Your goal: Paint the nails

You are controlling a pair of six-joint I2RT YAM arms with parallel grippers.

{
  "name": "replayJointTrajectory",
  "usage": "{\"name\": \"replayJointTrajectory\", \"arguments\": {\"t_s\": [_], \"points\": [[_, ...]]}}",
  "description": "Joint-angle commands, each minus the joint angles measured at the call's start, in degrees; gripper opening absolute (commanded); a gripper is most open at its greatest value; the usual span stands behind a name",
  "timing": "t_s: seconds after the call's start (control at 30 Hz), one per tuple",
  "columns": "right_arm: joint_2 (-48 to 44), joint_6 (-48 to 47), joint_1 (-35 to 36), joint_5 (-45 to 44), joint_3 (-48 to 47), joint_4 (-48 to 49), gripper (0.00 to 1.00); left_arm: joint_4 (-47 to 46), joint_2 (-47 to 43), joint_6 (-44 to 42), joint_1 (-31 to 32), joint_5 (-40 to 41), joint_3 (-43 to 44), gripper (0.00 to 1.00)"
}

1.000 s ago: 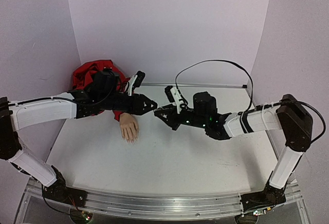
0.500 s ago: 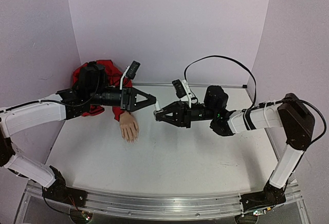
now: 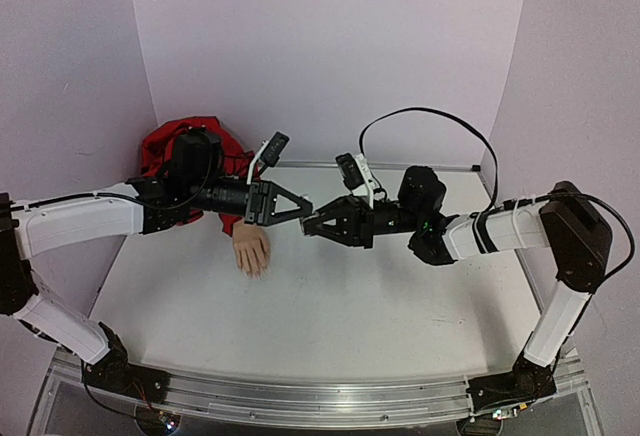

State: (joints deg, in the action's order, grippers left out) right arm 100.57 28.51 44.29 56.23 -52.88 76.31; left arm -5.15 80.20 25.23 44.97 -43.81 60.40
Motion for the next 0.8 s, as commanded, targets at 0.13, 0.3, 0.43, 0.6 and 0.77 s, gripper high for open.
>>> {"name": "replayJointTrajectory", "arguments": {"t_s": [0.13,0.3,0.43,0.6,0.77], "points": [[-2.78,-10.96,0.73,-10.71,-0.74,-4.76,0.00,-2.55,0.04,-1.23,0.55,3.66,3.14,0.05],[-5.40,-34.07,14.84,-80.53,-0.62,-18.61,0.00,-1.91,-0.47,0.58,1.10,15.83,1.56,0.00],[-2.82,-35.52,17.01,-91.78,-0.41,-13.51,0.00,-0.88,0.38,2.05,1.43,20.26,1.49,0.00],[-4.20,-33.46,15.96,-71.66,0.44,-13.26,0.00,-0.24,0.76,2.23,1.44,17.34,2.43,0.04],[-7.86,-26.78,10.81,-40.98,2.16,-13.21,0.00,-0.30,-0.76,0.99,1.13,11.16,2.46,0.37]]}}
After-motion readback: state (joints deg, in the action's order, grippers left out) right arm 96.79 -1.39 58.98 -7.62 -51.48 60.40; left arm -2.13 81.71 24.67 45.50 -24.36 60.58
